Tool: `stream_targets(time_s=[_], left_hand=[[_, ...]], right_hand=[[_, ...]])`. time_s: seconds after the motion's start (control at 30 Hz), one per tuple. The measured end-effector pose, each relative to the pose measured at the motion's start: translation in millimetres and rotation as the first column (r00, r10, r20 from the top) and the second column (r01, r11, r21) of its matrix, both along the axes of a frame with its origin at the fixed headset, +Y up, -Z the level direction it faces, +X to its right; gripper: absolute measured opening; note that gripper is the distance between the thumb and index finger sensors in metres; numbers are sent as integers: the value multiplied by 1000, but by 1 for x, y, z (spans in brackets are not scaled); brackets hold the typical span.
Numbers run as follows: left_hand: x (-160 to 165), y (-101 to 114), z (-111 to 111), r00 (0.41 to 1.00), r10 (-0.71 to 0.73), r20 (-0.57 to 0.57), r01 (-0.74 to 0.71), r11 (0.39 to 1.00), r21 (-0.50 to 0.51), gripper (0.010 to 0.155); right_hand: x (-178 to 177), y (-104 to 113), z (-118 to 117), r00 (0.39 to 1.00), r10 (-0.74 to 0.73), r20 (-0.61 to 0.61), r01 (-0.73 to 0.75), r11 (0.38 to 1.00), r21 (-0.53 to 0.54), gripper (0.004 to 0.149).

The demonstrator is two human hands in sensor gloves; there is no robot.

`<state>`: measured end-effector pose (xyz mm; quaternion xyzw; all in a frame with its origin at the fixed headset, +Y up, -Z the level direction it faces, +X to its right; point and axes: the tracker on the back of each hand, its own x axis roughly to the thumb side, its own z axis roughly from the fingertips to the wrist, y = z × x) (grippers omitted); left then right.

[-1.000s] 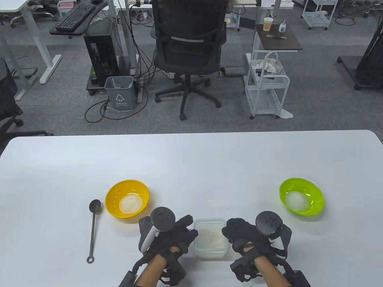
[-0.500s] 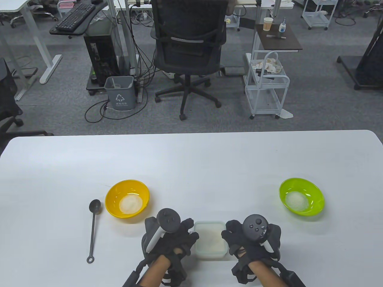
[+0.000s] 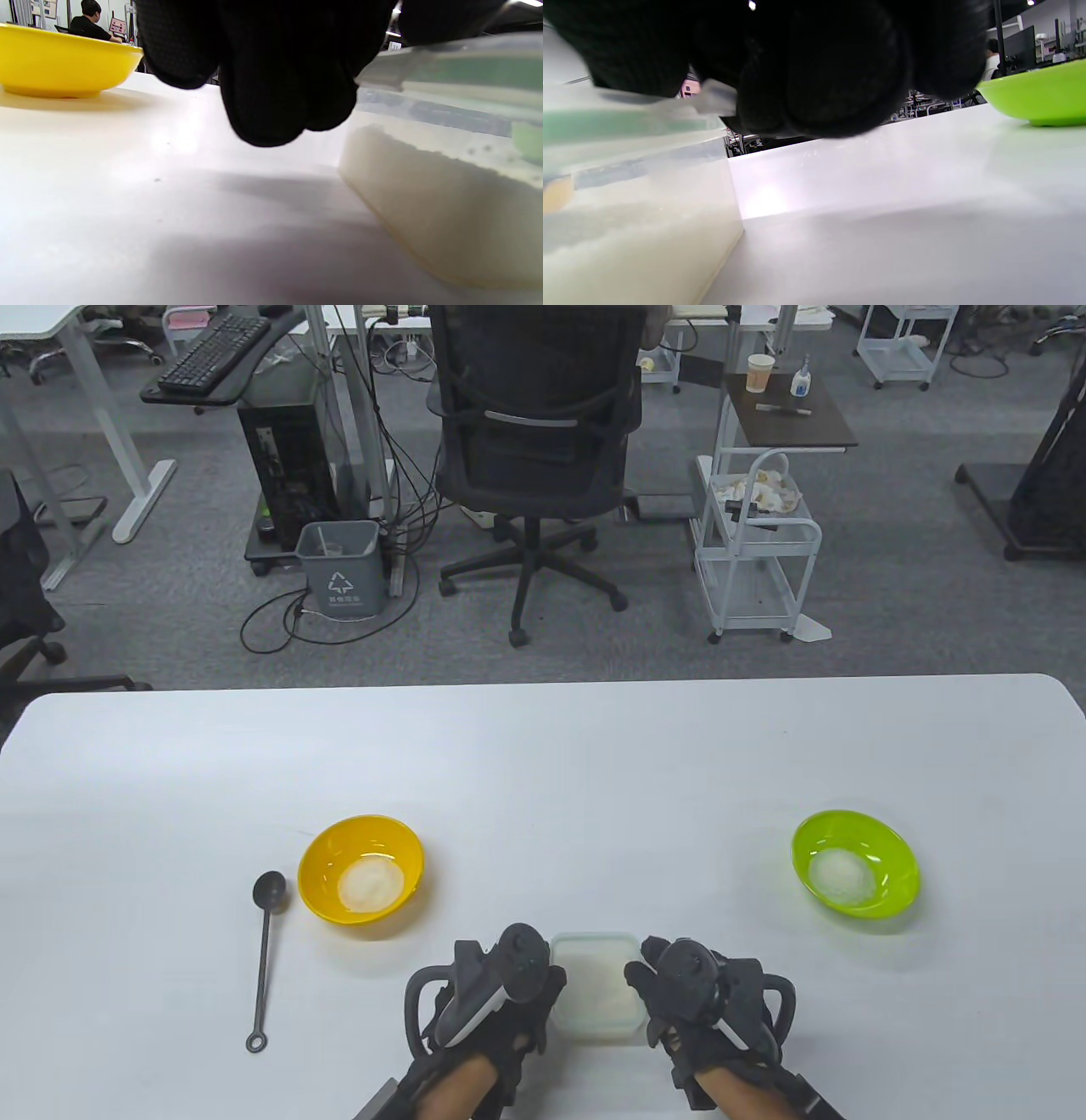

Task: Scoop white sugar from container into bowls

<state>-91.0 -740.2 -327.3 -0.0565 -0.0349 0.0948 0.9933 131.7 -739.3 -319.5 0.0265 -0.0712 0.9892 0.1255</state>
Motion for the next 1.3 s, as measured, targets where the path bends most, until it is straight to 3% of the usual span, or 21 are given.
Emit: stream_targets(time_s=[0.17, 0.33, 0.5, 0.67, 0.9, 1.0, 1.17, 1.3], left_hand=[[-1, -3, -3, 997, 66, -38, -68, 995, -79, 55], [-7, -11, -7, 976, 195, -93, -210, 957, -198, 55], [-10, -14, -8, 966, 237, -104, -255, 940, -225, 56], [-10, -14, -9, 971, 220, -93, -235, 948, -216, 56], [-9, -11, -10, 975, 206, -80, -219, 950, -224, 56], [-7, -4, -11, 991, 129, -39, -134, 973, -189, 58], [-5, 20, -8, 999, 16, 42, -14, 999, -41, 65], [-6, 38, -5, 982, -52, 179, 48, 999, 23, 71]], right_hand=[[3, -7, -3, 990, -137, 31, 139, 985, -105, 47], [12, -19, -9, 919, -370, 134, 392, 889, -237, 48], [19, -27, -12, 872, -459, 171, 490, 822, -290, 49], [20, -27, -13, 867, -468, 169, 498, 813, -304, 50], [21, -26, -14, 875, -458, 158, 484, 819, -309, 50], [21, -22, -14, 904, -409, 121, 427, 859, -283, 51], [19, 4, -11, 973, -230, -5, 228, 966, -124, 53], [17, 34, -2, 997, 24, -78, -19, 998, 54, 55]])
